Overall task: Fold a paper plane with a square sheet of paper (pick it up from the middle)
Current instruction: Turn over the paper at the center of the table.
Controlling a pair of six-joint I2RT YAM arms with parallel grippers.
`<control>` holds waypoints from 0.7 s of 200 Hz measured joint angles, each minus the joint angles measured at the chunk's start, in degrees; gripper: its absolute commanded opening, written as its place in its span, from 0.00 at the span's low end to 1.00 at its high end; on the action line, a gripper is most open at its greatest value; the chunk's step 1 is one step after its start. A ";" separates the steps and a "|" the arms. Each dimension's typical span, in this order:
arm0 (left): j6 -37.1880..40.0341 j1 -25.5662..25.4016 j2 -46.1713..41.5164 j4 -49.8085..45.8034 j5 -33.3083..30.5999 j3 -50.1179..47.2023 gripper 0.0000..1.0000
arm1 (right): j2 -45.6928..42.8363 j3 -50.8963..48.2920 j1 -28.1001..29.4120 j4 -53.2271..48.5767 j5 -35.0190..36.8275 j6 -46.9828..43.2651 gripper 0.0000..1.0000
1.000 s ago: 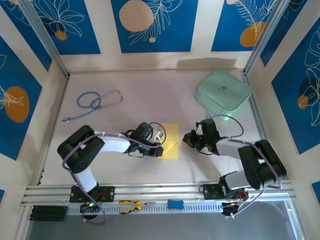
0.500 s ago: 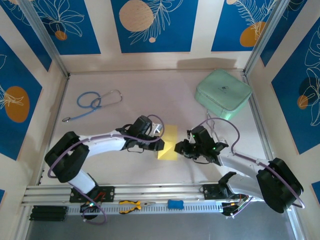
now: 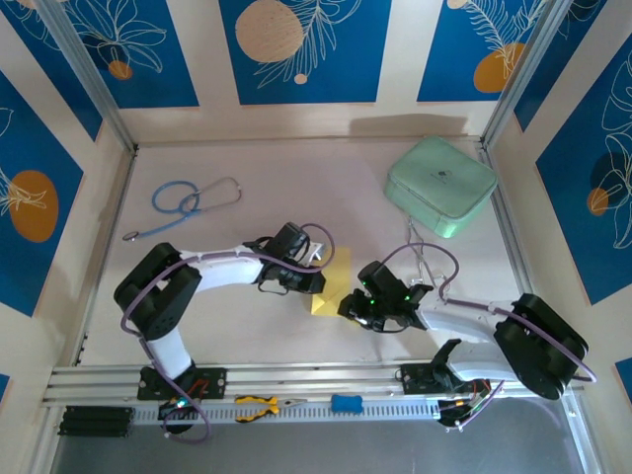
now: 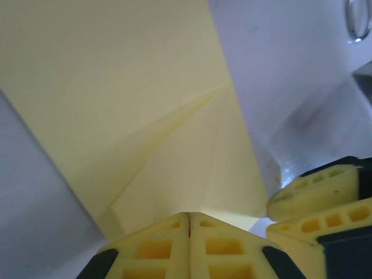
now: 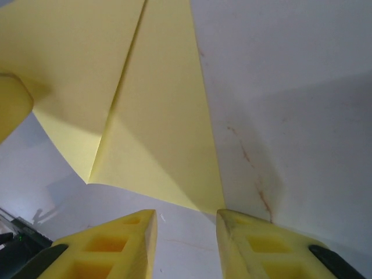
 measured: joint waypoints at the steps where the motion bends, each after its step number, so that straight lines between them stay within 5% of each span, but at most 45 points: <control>1: 0.07 0.04 0.09 -0.02 -0.02 0.00 0.06 | 0.04 0.07 0.04 -0.04 0.04 0.11 0.35; 140: 0.17 0.28 2.25 4.35 1.70 -3.08 0.00 | 3.82 2.14 0.35 3.63 1.51 1.22 0.39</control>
